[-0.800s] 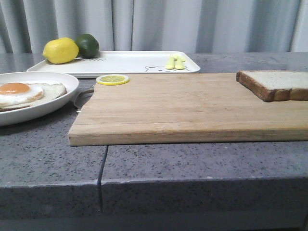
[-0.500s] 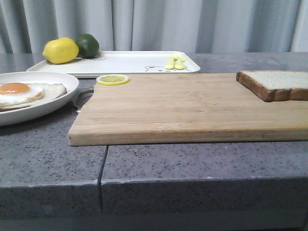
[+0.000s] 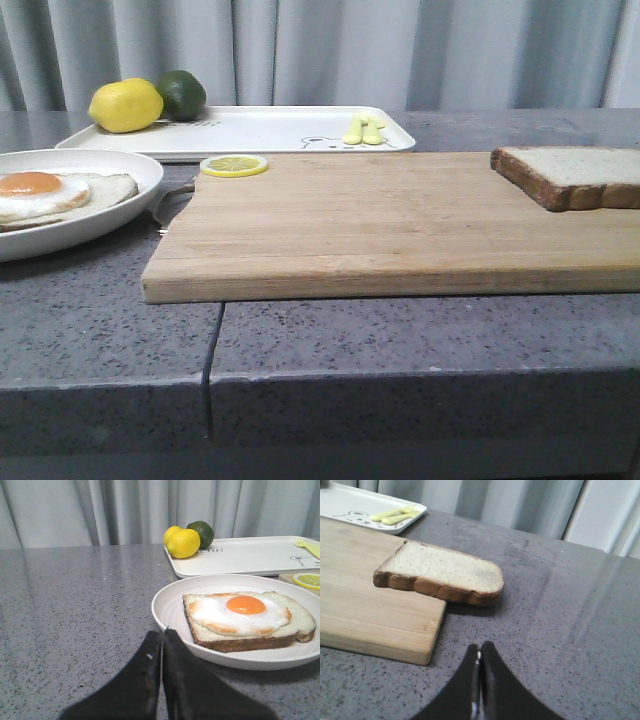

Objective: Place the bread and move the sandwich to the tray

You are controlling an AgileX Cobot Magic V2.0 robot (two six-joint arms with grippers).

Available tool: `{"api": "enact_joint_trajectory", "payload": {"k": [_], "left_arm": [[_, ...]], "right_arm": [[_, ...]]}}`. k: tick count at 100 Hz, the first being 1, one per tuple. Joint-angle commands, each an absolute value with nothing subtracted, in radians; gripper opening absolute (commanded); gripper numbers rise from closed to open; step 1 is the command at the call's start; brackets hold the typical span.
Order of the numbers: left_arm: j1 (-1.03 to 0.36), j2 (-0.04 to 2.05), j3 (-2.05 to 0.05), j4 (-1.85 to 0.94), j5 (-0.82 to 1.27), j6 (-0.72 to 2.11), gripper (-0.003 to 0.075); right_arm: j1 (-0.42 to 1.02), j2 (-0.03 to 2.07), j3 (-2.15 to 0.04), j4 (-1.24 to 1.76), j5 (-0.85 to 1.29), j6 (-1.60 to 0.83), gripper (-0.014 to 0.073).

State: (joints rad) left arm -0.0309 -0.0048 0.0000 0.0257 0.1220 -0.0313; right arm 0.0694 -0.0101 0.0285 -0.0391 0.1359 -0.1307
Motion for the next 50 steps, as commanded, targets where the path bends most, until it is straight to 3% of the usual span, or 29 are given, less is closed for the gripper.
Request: {"api": "enact_joint_trajectory", "payload": {"k": [1, 26, 50], "left_arm": [[-0.027, -0.036, 0.015, 0.026, 0.037, -0.033, -0.002], [-0.027, -0.036, -0.017, -0.052, -0.035, -0.035, -0.002], [-0.027, 0.001, -0.185, -0.095, 0.125, -0.035, -0.002]], "right_arm": [[0.07, -0.031, 0.029, -0.052, 0.037, -0.135, -0.0067], [0.071, -0.031, 0.022, 0.076, -0.122, -0.132, -0.0067], [0.071, 0.002, -0.091, 0.383, 0.0, -0.132, -0.0067]]}}
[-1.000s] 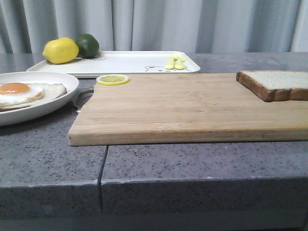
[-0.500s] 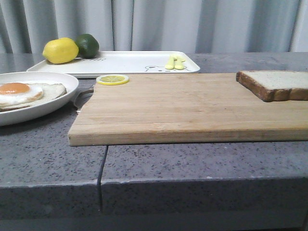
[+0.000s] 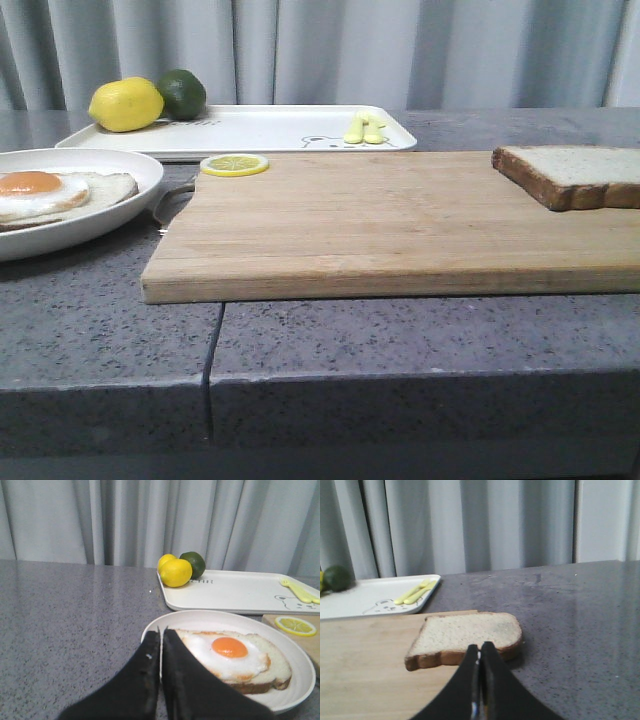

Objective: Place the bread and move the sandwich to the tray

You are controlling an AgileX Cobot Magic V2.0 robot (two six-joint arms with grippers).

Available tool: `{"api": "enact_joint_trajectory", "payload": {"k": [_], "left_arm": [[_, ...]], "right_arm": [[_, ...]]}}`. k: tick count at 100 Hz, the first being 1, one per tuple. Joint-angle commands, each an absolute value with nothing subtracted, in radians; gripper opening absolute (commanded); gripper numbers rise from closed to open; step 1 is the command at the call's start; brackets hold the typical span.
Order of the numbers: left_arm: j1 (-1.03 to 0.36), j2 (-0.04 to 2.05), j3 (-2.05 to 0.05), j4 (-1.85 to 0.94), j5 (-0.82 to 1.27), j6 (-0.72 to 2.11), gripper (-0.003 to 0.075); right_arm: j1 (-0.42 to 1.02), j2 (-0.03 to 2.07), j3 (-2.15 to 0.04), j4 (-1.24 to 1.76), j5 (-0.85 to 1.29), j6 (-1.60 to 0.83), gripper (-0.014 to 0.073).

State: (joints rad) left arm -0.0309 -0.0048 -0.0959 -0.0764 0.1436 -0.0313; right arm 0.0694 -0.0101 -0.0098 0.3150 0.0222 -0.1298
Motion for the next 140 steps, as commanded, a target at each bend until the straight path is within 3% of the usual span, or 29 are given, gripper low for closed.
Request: {"api": "enact_joint_trajectory", "payload": {"k": [1, 52, 98, 109, 130, 140], "left_arm": [[-0.027, 0.008, -0.206, -0.095, 0.138, -0.035, -0.002], [-0.027, 0.53, -0.716, -0.291, 0.555, -0.035, -0.002], [-0.027, 0.698, -0.778, -0.291, 0.613, -0.033, -0.0006], [-0.027, 0.698, -0.778, -0.291, 0.613, 0.0, 0.0092], [-0.027, 0.698, -0.778, -0.291, 0.615, 0.0, 0.0426], [-0.027, 0.698, -0.778, -0.291, 0.613, 0.0, 0.0503]], "right_arm": [[0.071, 0.004, -0.096, 0.383, 0.016, -0.132, -0.0067], [0.071, 0.465, -0.615, 0.382, 0.524, -0.132, -0.0067], [0.071, 0.653, -0.698, 0.389, 0.599, -0.133, -0.0046], [0.071, 0.653, -0.698, 0.389, 0.591, -0.133, 0.0069], [0.071, 0.653, -0.698, 0.389, 0.568, -0.133, 0.0384], [0.071, 0.653, -0.698, 0.389, 0.554, -0.133, 0.0461]]}}
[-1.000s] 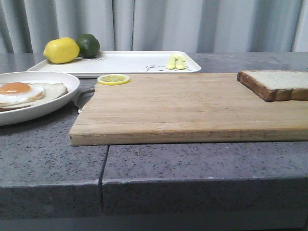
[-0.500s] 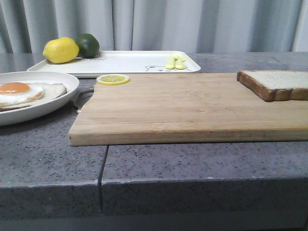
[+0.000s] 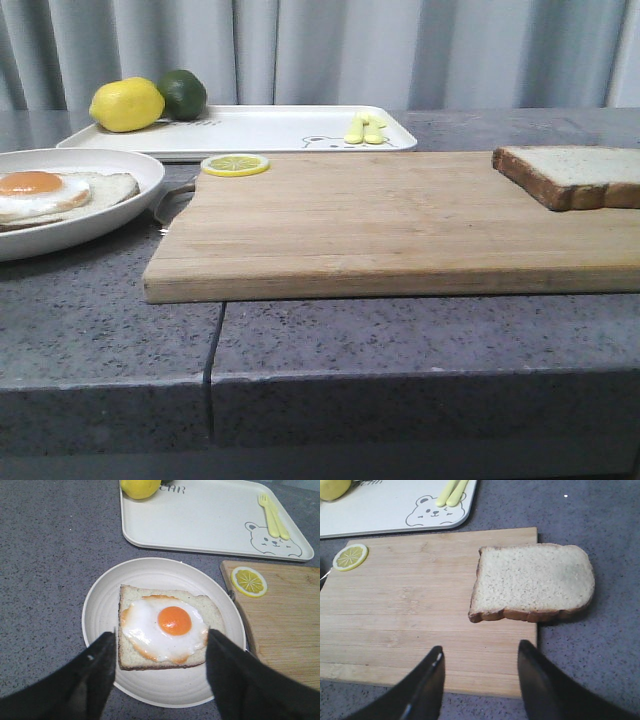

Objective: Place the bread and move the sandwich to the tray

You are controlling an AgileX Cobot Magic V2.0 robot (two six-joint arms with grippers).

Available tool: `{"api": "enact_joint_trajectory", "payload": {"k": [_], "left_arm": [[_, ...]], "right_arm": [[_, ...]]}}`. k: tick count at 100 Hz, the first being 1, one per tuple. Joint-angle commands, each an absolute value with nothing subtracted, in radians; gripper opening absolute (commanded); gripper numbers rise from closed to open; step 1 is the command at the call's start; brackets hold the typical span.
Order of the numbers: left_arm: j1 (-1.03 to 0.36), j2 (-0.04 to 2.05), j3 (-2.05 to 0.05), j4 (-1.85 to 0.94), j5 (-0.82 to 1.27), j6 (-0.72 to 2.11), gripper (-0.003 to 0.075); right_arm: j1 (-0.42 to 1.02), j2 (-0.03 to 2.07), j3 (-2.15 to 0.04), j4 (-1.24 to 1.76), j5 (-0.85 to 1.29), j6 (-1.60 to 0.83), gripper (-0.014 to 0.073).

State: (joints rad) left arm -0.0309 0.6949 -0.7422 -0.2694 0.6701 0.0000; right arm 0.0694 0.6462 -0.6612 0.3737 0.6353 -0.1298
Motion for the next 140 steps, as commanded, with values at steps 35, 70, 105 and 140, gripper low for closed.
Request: {"api": "enact_joint_trajectory", "payload": {"k": [35, 70, 105, 140], "left_arm": [[-0.027, 0.698, -0.778, -0.291, 0.609, 0.0, 0.0501], [-0.027, 0.698, -0.778, -0.291, 0.609, 0.0, 0.0501], [-0.027, 0.698, -0.778, -0.291, 0.609, 0.0, 0.0501], [-0.027, 0.698, -0.778, -0.291, 0.609, 0.0, 0.0501]], "right_arm": [[0.071, 0.653, -0.698, 0.389, 0.5, -0.133, 0.0457], [0.071, 0.653, -0.698, 0.386, 0.475, -0.133, 0.0457], [0.07, 0.653, -0.698, 0.362, 0.424, -0.133, 0.0457], [-0.078, 0.68, -0.697, 0.763, 0.335, -0.475, 0.0457]]}}
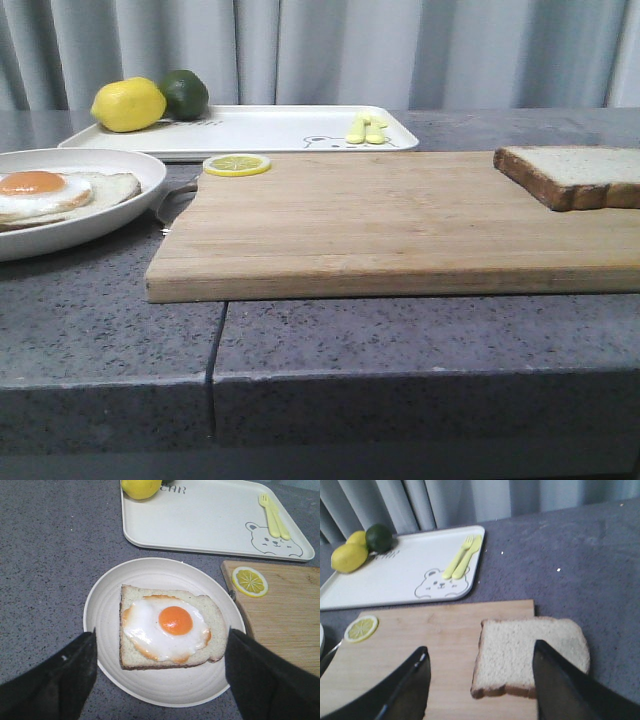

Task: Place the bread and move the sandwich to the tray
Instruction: 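Lower the right gripper onto the bread slice on the cutting board and grasp it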

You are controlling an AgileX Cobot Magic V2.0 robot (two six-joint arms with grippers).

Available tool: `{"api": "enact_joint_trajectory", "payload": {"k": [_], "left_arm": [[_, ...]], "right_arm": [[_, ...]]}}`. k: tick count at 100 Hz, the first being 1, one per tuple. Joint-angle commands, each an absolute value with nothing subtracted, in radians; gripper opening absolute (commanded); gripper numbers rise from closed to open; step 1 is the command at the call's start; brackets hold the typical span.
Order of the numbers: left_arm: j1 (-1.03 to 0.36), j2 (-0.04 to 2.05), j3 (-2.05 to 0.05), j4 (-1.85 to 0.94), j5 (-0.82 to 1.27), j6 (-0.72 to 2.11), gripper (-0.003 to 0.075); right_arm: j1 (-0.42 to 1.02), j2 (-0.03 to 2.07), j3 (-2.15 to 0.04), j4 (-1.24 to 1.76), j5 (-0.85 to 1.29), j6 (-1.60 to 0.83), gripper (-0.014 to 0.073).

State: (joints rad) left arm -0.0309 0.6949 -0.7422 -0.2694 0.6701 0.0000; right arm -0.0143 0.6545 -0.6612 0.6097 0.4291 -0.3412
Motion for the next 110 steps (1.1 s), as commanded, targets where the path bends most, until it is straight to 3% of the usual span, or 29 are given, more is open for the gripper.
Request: {"api": "enact_joint_trajectory", "payload": {"k": [1, 17, 34, 110], "left_arm": [[-0.027, 0.698, -0.778, -0.291, 0.609, 0.0, 0.0501], [-0.027, 0.698, -0.778, -0.291, 0.609, 0.0, 0.0501], [-0.027, 0.698, -0.778, -0.291, 0.609, 0.0, 0.0501], [-0.027, 0.698, -0.778, -0.291, 0.609, 0.0, 0.0501]], "right_arm": [[-0.093, 0.685, -0.697, 0.775, 0.335, -0.485, 0.0457], [-0.251, 0.773, -0.696, 1.07, 0.391, -0.723, 0.0457], [-0.317, 0.901, -0.683, 1.281, 0.435, -0.847, 0.0457], [-0.454, 1.24, -0.668, 1.505, 0.637, -0.964, 0.0457]]}}
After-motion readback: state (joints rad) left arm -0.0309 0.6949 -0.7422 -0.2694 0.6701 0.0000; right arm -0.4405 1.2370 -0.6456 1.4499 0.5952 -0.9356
